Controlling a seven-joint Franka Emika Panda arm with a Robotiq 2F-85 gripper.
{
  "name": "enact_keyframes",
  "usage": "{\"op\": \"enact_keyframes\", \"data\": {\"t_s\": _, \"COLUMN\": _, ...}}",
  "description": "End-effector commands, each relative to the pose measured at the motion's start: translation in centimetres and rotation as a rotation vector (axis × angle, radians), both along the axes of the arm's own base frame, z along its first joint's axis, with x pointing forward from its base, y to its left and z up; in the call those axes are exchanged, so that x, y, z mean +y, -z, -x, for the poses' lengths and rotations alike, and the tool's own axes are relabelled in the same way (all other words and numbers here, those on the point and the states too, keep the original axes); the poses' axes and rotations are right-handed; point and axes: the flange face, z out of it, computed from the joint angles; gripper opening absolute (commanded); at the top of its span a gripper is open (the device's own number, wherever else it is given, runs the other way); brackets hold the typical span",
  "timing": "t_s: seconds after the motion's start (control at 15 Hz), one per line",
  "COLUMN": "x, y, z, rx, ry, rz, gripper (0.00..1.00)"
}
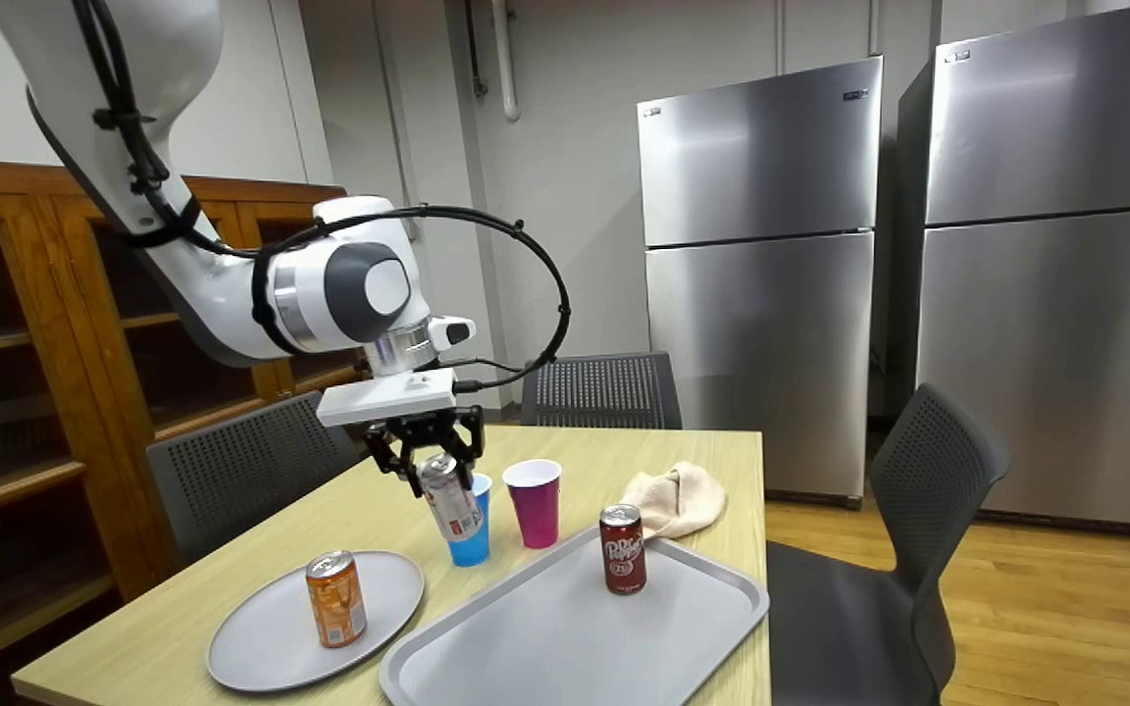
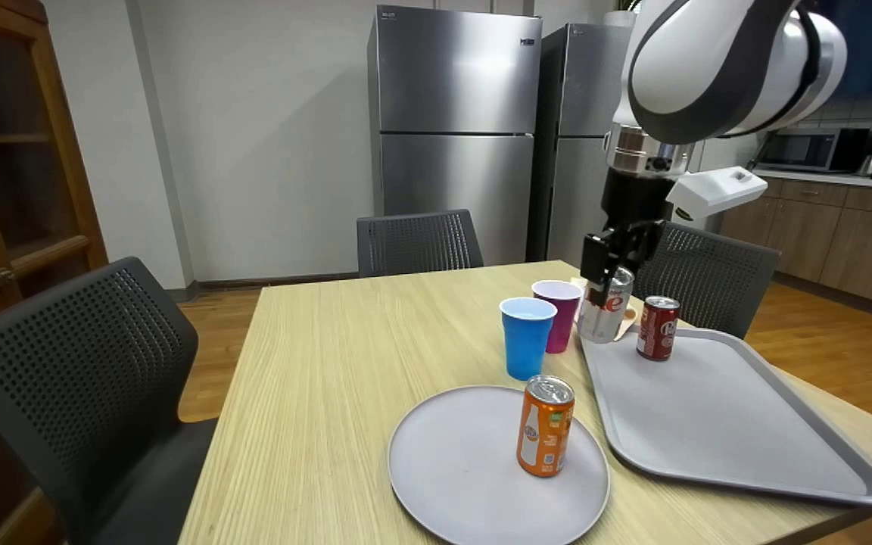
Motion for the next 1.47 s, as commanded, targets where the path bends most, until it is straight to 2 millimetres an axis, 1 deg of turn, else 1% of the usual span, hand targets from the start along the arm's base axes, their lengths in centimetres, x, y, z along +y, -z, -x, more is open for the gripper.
{"op": "enact_keyframes", "data": {"t_s": 0.0, "x": -2.2, "y": -0.3, "z": 1.3, "rx": -0.017, "ry": 0.059, "rz": 0.002, "gripper": 0.39}}
{"op": "enact_keyframes", "data": {"t_s": 0.33, "x": -4.8, "y": 1.6, "z": 1.8, "rx": 0.012, "ry": 0.115, "rz": -0.008, "gripper": 0.39}}
{"op": "enact_keyframes", "data": {"t_s": 0.93, "x": -9.4, "y": 5.9, "z": 1.4, "rx": 0.08, "ry": 0.222, "rz": -0.003, "gripper": 0.39}}
{"op": "enact_keyframes", "data": {"t_s": 1.13, "x": -10.3, "y": 7.0, "z": 1.0, "rx": 0.1, "ry": 0.241, "rz": -0.005, "gripper": 0.39}}
{"op": "enact_keyframes", "data": {"t_s": 1.4, "x": -10.8, "y": 8.0, "z": 0.3, "rx": 0.118, "ry": 0.243, "rz": 0.0, "gripper": 0.39}}
